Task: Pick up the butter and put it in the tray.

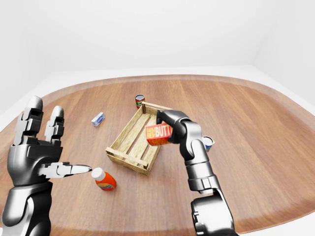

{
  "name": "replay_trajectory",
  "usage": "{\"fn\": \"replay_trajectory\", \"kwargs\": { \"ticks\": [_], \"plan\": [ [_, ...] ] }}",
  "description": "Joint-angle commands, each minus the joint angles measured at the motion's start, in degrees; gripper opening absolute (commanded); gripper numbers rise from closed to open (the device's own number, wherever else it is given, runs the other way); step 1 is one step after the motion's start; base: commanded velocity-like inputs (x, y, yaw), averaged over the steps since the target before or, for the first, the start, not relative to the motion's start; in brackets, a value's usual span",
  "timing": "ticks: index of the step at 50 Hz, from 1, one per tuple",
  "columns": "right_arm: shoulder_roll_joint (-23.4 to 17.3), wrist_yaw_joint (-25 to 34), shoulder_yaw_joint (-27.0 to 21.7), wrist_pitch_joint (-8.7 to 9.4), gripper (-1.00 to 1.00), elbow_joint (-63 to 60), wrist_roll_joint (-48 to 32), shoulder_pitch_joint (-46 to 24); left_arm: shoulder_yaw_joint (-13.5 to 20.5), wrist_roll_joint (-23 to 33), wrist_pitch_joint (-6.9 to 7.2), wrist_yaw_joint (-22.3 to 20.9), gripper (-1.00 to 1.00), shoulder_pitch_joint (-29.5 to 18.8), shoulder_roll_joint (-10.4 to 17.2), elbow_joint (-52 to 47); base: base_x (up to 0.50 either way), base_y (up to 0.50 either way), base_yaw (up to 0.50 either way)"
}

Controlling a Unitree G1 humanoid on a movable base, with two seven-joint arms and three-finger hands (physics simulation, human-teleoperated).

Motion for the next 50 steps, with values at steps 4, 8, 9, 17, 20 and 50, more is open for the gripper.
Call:
{"fn": "replay_trajectory", "kwargs": {
  "ticks": [4, 8, 9, 17, 20, 50],
  "plan": [
    [2.46, -5.16, 0.59, 0.0, -1.0, 14.56, 9.95, -11.76, -0.26, 0.12, 0.0, -0.1, 1.0, 0.24, -0.03, -0.15, 0.0, 0.0, 0.0],
    [2.71, -8.63, 0.85, 0.0, -1.0, 19.19, 13.35, -14.23, -0.06, 0.05, 0.0, -0.04, 1.0, -0.17, 0.05, 0.16, 0.0, 0.0, 0.0],
    [2.79, -10.4, 0.52, 0.0, -1.0, 20.79, 14.44, -15.16, -0.17, 0.17, 0.0, -0.06, 1.0, -0.18, 0.02, 0.48, 0.0, 0.0, 0.0],
    [2.57, -17.93, 0.26, 0.0, -1.0, 29.84, 21.8, -19.71, -0.33, 0.23, 0.0, -0.12, 1.0, 0.13, 0.02, 0.3, 0.0, 0.0, 0.0],
    [2.98, -20.18, 0.39, 0.0, -1.0, 33.11, 23.76, -20.92, -0.47, 0.41, 0.0, -0.11, 1.0, 0.14, -0.05, 0.43, 0.0, 0.0, 0.0],
    [8.82, -36.84, 1.91, 0.0, -1.0, 55.27, 27.89, -28.42, 0.15, -0.18, 0.0, -0.12, 1.0, -0.2, 0.1, -0.01, 0.0, 0.0, 0.0]
  ]
}}
